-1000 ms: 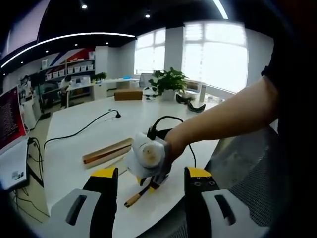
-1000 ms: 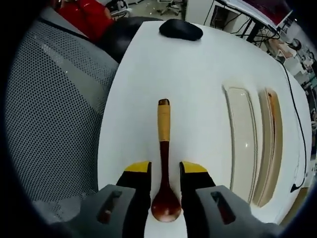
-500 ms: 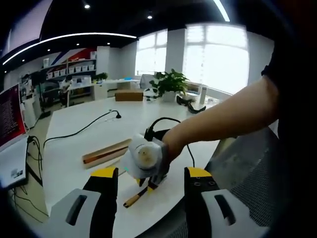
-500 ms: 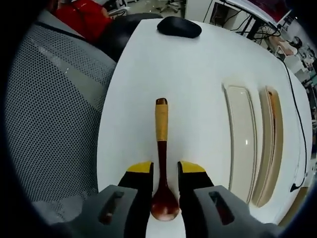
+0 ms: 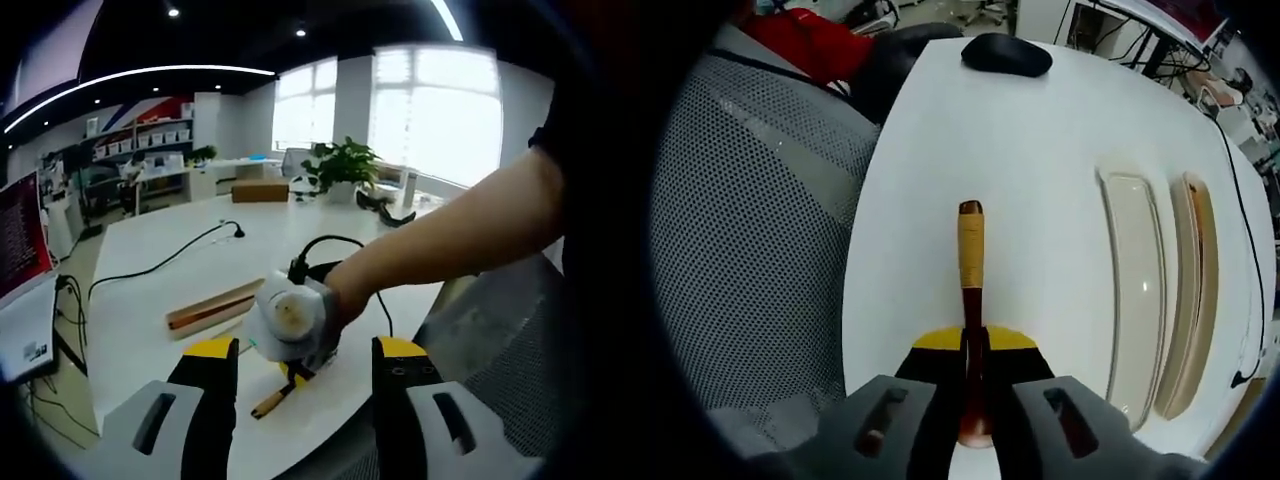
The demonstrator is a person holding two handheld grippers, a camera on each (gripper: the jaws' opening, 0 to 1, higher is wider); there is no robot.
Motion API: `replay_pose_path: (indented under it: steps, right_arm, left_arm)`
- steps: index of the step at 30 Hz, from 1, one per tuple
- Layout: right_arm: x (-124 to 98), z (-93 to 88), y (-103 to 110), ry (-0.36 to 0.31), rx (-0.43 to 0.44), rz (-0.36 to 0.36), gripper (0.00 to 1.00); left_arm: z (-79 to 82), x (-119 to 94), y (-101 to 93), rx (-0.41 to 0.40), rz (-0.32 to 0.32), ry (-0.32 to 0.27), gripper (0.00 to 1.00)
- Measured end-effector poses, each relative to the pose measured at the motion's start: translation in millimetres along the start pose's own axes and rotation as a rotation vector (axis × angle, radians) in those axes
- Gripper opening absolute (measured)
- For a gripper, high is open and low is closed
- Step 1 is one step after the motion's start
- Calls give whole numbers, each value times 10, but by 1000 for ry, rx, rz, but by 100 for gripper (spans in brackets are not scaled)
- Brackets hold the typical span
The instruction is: Arrange the utensils inside the cutlery case until each visible utensil rests in its matching compartment.
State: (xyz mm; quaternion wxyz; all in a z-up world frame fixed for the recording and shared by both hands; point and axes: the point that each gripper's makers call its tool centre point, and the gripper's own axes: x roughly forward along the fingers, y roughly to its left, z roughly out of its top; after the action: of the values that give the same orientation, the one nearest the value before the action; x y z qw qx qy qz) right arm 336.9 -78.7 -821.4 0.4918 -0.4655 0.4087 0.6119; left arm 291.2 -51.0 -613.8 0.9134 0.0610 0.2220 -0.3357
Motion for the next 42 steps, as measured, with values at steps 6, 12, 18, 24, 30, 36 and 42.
replay_pose_path:
  steps: [6, 12, 18, 24, 30, 36, 42]
  right_arm:
    - [5, -1, -7, 13, -2, -1, 2]
    - [2, -5, -8, 8, -11, 1, 2]
    - [2, -5, -8, -13, 22, 4, 2]
    - [7, 3, -6, 18, 15, 5, 2]
    - [10, 7, -8, 61, -1, 19, 3]
    - [7, -1, -10, 75, -15, 29, 3]
    - [9, 6, -4, 97, -36, 29, 3]
  left_arm:
    - [1, -3, 11, -1, 6, -2, 55]
    - [-4, -2, 13, 1, 8, -1, 55]
    - [-12, 4, 4, 2, 3, 3, 55]
    - [-21, 6, -2, 0, 0, 6, 55]
    - [-22, 5, -13, 0, -5, 8, 55]
    - [-19, 2, -8, -4, -5, 7, 55]
    - [-13, 1, -4, -6, -6, 5, 55]
